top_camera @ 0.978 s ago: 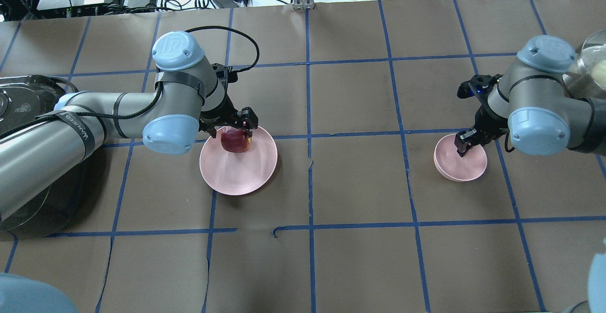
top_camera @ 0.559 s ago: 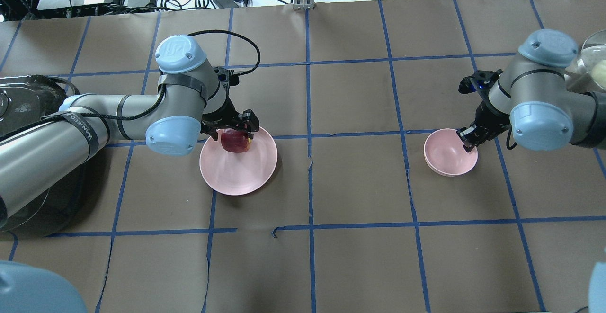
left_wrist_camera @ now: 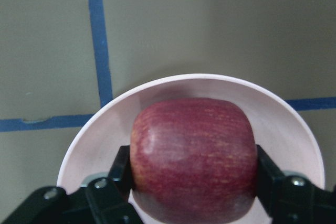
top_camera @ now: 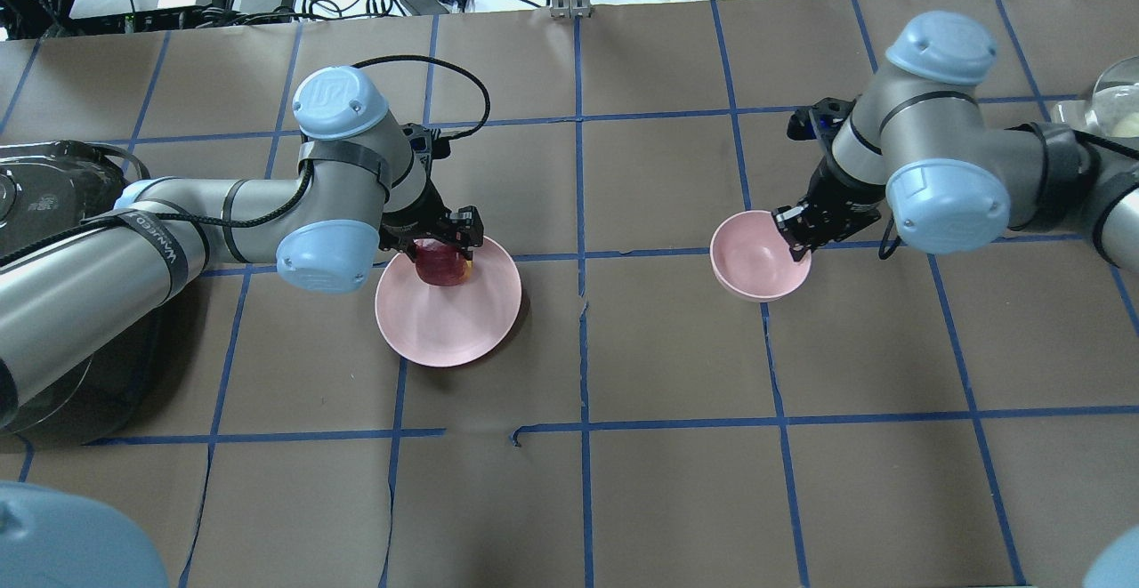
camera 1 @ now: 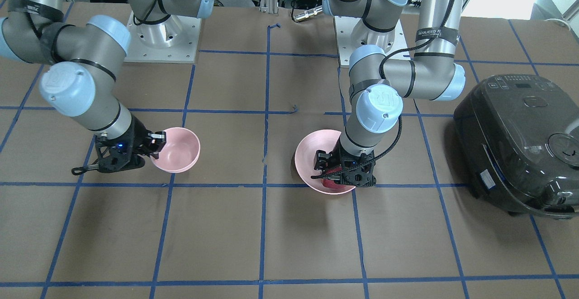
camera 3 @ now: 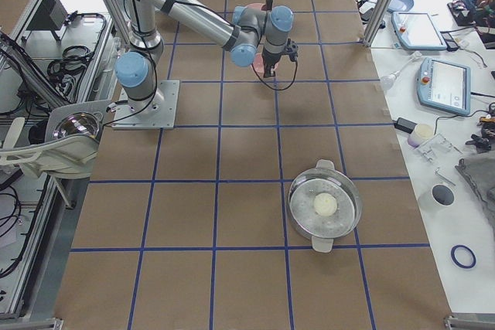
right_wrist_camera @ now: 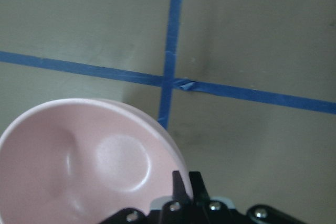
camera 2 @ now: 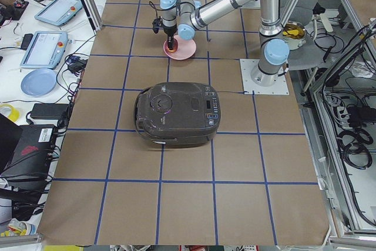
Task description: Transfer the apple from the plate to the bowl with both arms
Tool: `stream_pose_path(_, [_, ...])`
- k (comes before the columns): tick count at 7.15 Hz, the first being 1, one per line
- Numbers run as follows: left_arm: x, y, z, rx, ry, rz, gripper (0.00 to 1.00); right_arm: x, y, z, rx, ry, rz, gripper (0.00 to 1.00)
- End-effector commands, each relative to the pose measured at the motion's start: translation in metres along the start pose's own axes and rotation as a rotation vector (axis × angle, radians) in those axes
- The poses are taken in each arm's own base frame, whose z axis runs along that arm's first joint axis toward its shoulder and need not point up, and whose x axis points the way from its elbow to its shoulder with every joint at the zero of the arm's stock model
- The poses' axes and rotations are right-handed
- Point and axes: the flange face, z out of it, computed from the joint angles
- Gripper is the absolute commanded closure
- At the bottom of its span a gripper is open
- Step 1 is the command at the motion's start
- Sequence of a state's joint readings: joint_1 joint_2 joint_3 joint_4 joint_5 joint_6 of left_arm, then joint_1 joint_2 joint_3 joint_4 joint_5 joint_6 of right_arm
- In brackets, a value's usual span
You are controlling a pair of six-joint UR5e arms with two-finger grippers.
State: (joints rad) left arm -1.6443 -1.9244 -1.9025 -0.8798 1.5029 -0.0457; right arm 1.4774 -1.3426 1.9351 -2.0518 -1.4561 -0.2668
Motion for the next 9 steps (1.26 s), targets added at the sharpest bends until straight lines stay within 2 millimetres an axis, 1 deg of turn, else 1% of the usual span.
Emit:
stream_pose_path(1, [0.002, 0.0, -0.024, 0.037, -0.002, -0.001, 0.96, -0.058, 0.007, 0.022, -0.021, -0.097, -0.054, 1.0])
stream_pose_path(2, [-0.003, 0.0, -0.038, 0.025, -0.01, -0.008, 0.99, -0.063, 0.01, 0.031, -0.023, -0.103, -0.069, 1.0])
stream_pose_path(4, [-0.007, -0.008, -0.072, 0.014, -0.017, -0.01, 1.0, -0.062, 0.02, 0.055, -0.04, -0.102, -0.068, 1.0])
stream_pose_path(5, [0.0, -0.008, -0.07, 0.009, -0.017, -0.009, 1.0, -0.061, 0.02, 0.054, -0.018, -0.091, -0.072, 0.9])
stream_pose_path(6, [0.005, -0.006, -0.073, 0.015, -0.015, -0.002, 1.0, -0.06, 0.019, 0.056, -0.023, -0.089, -0.068, 0.74])
stream_pose_path(7, [0.018, -0.004, -0.069, 0.01, -0.009, -0.019, 1.0, -0.06, 0.018, 0.054, -0.015, -0.088, -0.07, 0.28])
stream_pose_path(8, [0.027, -0.002, -0.067, 0.012, -0.011, -0.022, 1.0, -0.057, 0.015, 0.049, -0.003, -0.084, -0.06, 0.0])
stream_pose_path(9, [0.032, 0.0, -0.067, 0.013, -0.009, -0.024, 1.0, -0.054, 0.013, 0.037, 0.008, -0.08, -0.039, 0.0])
